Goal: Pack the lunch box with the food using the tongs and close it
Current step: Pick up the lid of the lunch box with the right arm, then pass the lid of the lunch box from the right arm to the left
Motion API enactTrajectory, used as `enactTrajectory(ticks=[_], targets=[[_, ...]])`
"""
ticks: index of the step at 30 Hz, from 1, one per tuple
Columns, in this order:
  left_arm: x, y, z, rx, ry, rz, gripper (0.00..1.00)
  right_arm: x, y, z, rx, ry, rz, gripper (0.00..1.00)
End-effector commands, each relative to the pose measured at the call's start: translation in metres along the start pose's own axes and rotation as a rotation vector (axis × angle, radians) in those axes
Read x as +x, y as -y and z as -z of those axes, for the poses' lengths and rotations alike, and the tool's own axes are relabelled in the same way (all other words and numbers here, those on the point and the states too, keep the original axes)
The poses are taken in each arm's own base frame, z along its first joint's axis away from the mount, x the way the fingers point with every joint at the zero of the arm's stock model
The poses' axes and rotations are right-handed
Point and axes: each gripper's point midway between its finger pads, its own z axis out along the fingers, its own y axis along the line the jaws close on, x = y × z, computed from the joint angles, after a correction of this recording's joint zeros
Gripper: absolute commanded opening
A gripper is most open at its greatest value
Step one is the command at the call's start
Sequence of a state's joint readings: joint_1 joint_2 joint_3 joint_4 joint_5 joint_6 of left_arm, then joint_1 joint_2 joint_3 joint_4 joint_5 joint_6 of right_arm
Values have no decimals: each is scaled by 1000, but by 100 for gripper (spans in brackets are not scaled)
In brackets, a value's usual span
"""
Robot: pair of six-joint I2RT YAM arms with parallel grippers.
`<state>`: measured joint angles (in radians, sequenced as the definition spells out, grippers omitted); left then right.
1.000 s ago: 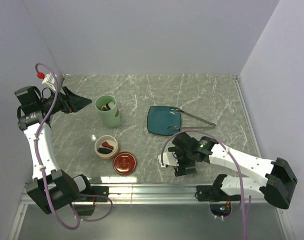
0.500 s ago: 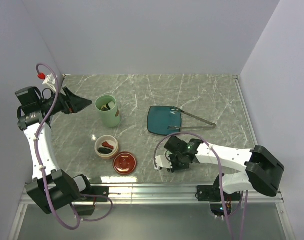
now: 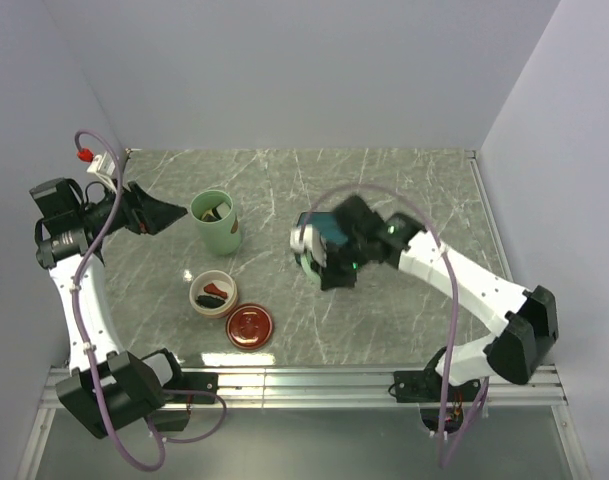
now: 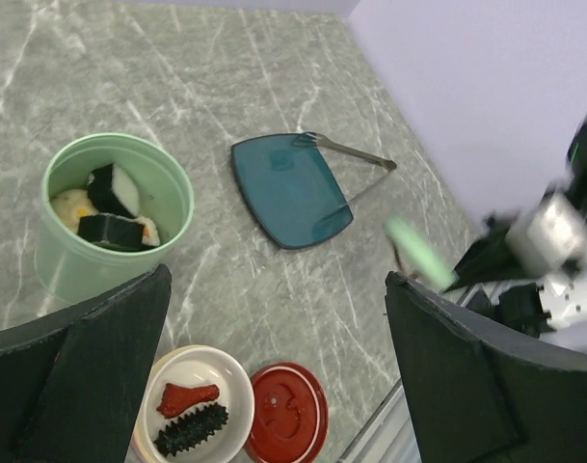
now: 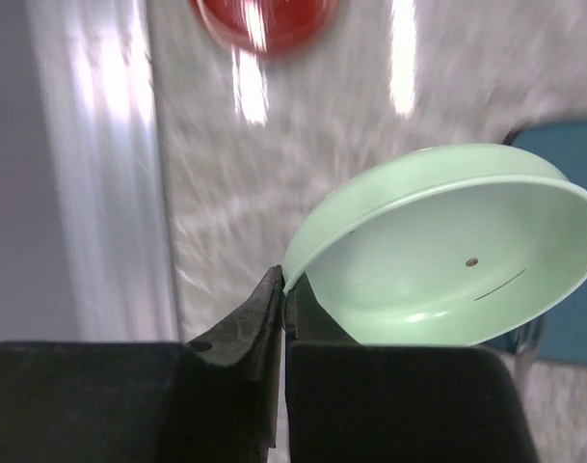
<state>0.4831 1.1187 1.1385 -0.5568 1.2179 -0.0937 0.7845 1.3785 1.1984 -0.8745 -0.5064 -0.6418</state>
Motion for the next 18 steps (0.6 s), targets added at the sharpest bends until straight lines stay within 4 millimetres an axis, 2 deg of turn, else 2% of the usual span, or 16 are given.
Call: enactTrajectory(ticks=[1, 2, 3, 7, 8, 9, 10, 11, 12, 13, 14, 15, 16, 18], targets=[[-8, 31, 6, 111, 47, -169, 99, -73, -15, 43, -182, 217, -137, 0], [-5, 38, 8, 133, 55, -204, 99, -87, -14, 52, -210, 258, -156, 0], [-4, 47, 10, 168, 58, -208, 99, -114, -15, 65, -264, 335, -153, 0], [-8, 69, 16, 190, 121, -378, 98, -169, -11, 104, -427, 522, -287, 0], [-12, 78, 18, 185, 151, -449, 99, -177, -6, 112, -451, 555, -315, 0], [-13, 85, 19, 191, 166, -494, 99, -192, 2, 118, -465, 629, -260, 0], [-13, 87, 19, 187, 181, -521, 99, -199, -6, 129, -568, 623, -385, 0], [-14, 98, 21, 196, 198, -571, 99, -204, -3, 134, -595, 642, -403, 0], [-16, 108, 19, 223, 212, -622, 99, -213, 5, 137, -584, 707, -327, 0], [-15, 115, 18, 229, 228, -649, 98, -216, 2, 144, -650, 686, -455, 0], [-15, 120, 16, 246, 233, -669, 98, -222, 3, 149, -662, 711, -460, 0], [-9, 132, 11, 299, 228, -698, 97, -228, 5, 157, -639, 796, -351, 0], [-7, 139, 8, 321, 232, -713, 95, -234, 4, 167, -694, 796, -479, 0], [-7, 159, -2, 375, 262, -730, 93, -243, 7, 180, -704, 864, -445, 0]])
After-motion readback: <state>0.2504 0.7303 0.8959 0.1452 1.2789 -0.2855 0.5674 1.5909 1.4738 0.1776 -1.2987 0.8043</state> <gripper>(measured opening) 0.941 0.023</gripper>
